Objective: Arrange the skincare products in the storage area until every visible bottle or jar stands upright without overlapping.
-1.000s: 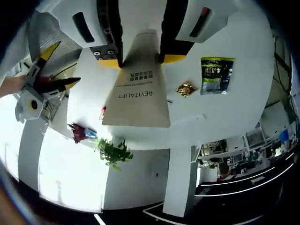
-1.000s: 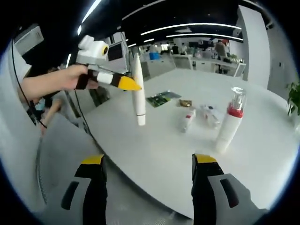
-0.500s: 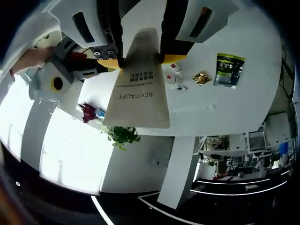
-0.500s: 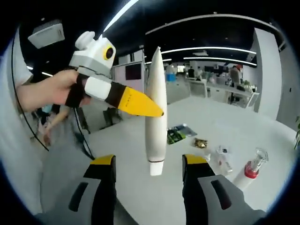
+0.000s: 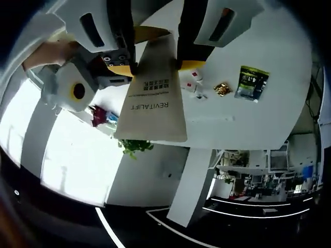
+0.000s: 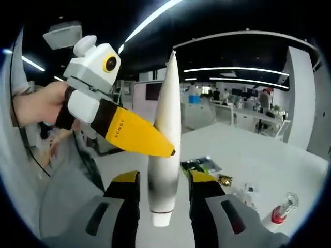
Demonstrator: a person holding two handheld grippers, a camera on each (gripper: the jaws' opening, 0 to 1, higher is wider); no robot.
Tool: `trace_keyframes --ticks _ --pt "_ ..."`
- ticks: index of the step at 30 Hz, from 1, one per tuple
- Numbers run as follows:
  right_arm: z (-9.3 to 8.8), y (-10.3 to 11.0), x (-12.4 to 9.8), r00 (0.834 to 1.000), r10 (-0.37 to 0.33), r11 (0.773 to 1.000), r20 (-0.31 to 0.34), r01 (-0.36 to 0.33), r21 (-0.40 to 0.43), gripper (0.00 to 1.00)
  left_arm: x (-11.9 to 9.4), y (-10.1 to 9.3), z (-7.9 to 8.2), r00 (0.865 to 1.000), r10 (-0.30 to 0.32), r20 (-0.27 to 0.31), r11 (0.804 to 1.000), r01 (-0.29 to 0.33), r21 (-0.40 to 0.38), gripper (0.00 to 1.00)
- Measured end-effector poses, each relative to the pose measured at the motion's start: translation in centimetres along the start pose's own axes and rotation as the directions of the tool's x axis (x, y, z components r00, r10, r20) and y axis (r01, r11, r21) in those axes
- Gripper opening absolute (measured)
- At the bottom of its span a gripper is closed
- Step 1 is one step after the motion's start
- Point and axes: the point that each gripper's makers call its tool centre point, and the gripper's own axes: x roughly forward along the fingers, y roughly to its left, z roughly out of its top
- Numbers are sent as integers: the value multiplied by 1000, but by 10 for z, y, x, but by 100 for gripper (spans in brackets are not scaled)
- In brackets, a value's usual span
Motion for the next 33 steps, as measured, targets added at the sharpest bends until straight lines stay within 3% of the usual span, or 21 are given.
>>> trace_keyframes --ticks 6,20,26,33 --pt "4 2 1 1000 14 1000 15 -14 3 24 0 -3 -1 1000 -1 3 1000 2 -20 35" --pt "2 0 -13 999 30 998 26 -31 53 19 3 -15 -3 998 -68 -15 997 67 -24 36" --pt "12 5 -21 991 108 988 85 -116 104 18 -5 -29 1 989 -146 -16 989 147 11 35" --pt "29 19 -38 958 241 958 157 -260 117 18 -19 -47 19 965 -261 7 959 259 118 32"
